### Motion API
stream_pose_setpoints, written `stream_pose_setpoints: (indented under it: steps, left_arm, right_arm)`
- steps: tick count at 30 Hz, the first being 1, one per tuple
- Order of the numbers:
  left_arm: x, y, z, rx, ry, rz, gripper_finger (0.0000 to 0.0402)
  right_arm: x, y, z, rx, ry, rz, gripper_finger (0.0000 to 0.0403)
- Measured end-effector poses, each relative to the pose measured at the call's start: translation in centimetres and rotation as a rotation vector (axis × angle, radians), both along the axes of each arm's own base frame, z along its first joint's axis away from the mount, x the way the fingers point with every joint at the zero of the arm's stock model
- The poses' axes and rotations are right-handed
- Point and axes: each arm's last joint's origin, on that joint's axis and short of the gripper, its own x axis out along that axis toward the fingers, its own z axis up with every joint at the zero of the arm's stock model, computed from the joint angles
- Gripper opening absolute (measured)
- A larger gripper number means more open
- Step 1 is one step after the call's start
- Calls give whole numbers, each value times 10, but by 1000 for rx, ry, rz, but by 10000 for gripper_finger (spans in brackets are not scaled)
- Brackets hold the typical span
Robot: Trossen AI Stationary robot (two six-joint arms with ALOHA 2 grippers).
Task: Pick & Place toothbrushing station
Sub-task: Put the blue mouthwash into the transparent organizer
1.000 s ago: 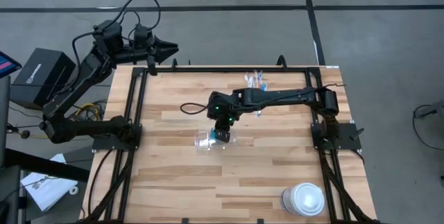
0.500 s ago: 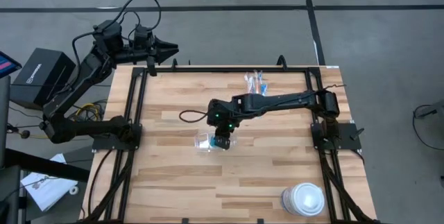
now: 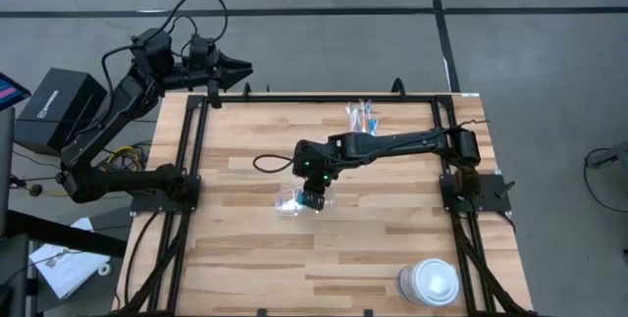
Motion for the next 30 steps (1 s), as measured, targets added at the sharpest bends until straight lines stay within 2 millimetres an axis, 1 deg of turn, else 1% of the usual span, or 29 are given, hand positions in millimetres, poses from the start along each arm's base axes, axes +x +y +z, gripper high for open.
stream_pose_setpoints:
  steps: [9, 11, 14, 16, 18, 21, 30]
  left_arm:
    - [0, 0, 0, 9, -2, -1, 81]
    - [0, 0, 0, 9, -2, -4, 81]
    - [0, 0, 0, 9, -2, -16, 81]
    - [0, 0, 0, 9, -2, -16, 81]
    - [0, 0, 0, 9, -2, -17, 81]
    - [0, 0, 0, 9, -2, -19, 81]
    - [0, -1, 0, 27, 2, -21, 81]
  right_arm:
    - [0, -1, -1, -2, 5, -18, 86]
    - [5, 0, -7, 1, 7, -22, 86]
    - [5, 2, -20, -3, 62, -20, 86]
    - [11, 3, -24, -2, 43, -19, 86]
    - [8, 3, -28, -2, 81, -18, 86]
    - [10, 3, -25, -1, 53, -21, 86]
    - [11, -1, -26, -8, 52, -33, 86]
